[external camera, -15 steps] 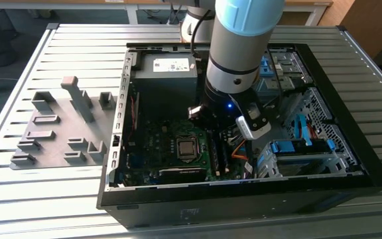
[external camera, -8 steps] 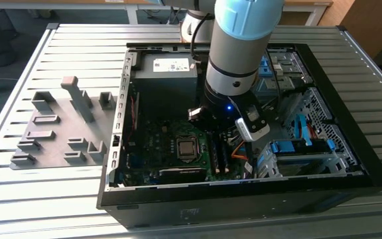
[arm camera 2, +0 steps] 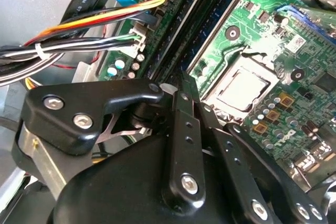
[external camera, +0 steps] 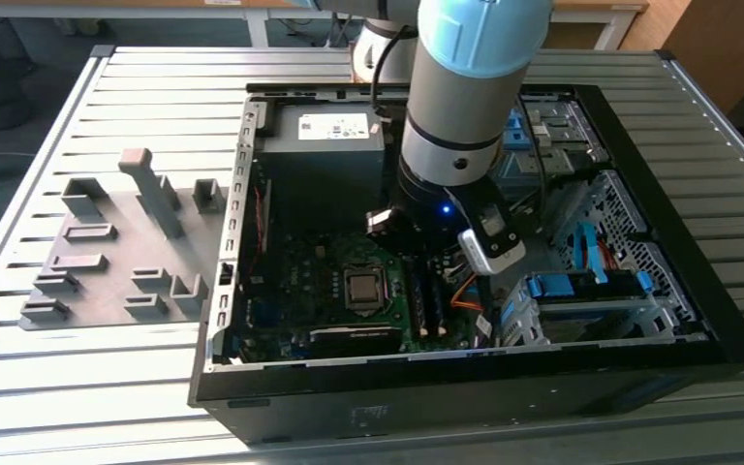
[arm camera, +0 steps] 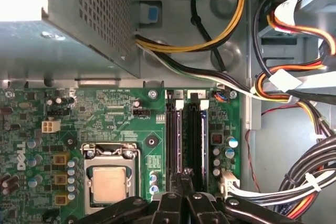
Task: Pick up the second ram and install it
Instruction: 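Press down the second ram until it locks into place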
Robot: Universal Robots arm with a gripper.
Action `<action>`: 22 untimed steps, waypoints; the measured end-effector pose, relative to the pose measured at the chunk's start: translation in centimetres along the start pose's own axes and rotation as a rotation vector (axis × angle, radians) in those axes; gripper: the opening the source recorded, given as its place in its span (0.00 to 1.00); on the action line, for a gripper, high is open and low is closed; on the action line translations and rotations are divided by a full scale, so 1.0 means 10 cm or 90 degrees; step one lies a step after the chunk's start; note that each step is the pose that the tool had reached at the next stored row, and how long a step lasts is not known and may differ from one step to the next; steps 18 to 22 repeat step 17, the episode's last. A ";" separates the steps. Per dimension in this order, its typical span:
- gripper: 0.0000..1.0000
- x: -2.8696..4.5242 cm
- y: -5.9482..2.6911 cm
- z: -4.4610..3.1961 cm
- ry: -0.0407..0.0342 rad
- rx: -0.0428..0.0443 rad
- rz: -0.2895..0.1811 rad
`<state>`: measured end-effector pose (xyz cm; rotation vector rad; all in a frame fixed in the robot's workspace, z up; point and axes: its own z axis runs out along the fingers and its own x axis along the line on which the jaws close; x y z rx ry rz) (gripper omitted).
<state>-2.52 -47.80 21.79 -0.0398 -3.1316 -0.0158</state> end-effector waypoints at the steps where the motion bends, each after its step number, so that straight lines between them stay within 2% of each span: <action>1: 0.11 0.000 0.002 -0.022 -0.0002 -0.0010 0.000; 4: 0.11 0.002 -0.001 -0.115 0.0003 0.0004 0.000; 9: 0.11 0.003 -0.001 -0.204 0.0004 0.0002 0.000; 22: 0.11 0.003 0.000 -0.212 0.0004 -0.0003 0.000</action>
